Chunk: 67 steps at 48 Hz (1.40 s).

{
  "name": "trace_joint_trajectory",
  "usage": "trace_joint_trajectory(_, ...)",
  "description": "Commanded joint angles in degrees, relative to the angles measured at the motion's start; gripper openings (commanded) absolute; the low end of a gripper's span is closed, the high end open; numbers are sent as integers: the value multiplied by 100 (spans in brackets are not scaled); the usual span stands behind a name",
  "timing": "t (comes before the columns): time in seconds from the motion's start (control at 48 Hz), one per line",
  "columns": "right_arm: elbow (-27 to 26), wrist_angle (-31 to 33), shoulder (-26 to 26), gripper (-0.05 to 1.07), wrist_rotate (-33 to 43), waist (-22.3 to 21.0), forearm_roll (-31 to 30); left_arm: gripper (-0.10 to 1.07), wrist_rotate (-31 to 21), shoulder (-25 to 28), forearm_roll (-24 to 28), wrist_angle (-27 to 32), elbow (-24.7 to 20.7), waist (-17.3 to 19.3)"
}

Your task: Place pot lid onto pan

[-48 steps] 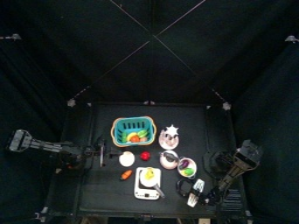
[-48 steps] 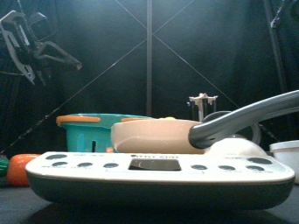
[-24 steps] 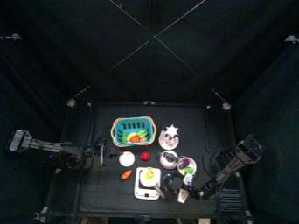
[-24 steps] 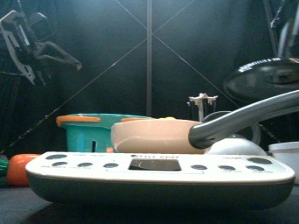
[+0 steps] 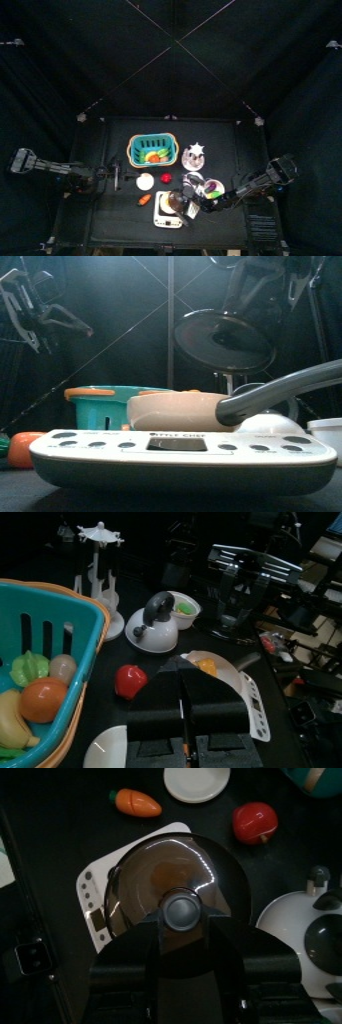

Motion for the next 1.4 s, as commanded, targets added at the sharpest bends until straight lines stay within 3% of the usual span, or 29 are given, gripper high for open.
trace_joint_trajectory(0.0, -132, -264, -44, 60, -9, -149, 26, -3, -9, 9, 9, -26, -70, -9)
trace_joint_trajectory(0.354, -360, -360, 132, 60, -387, -281, 202, -3, -9, 9, 0, -26, -70, -18)
trace_joint_trajectory(0.729, -940, -105, 659, 60, -2426, -606, 1635, -3, -9, 9, -9, -26, -26, -9)
trace_joint_trajectory(0.875, -1151, 44, 853, 60, -3076, -624, 1916, -3, -18, 9, -9, -9, -18, -18)
trace_joint_trajectory(1.375, -1292, 26, 1301, 61, -3243, -668, 1881, -3, -18, 9, -9, -9, 9, -18)
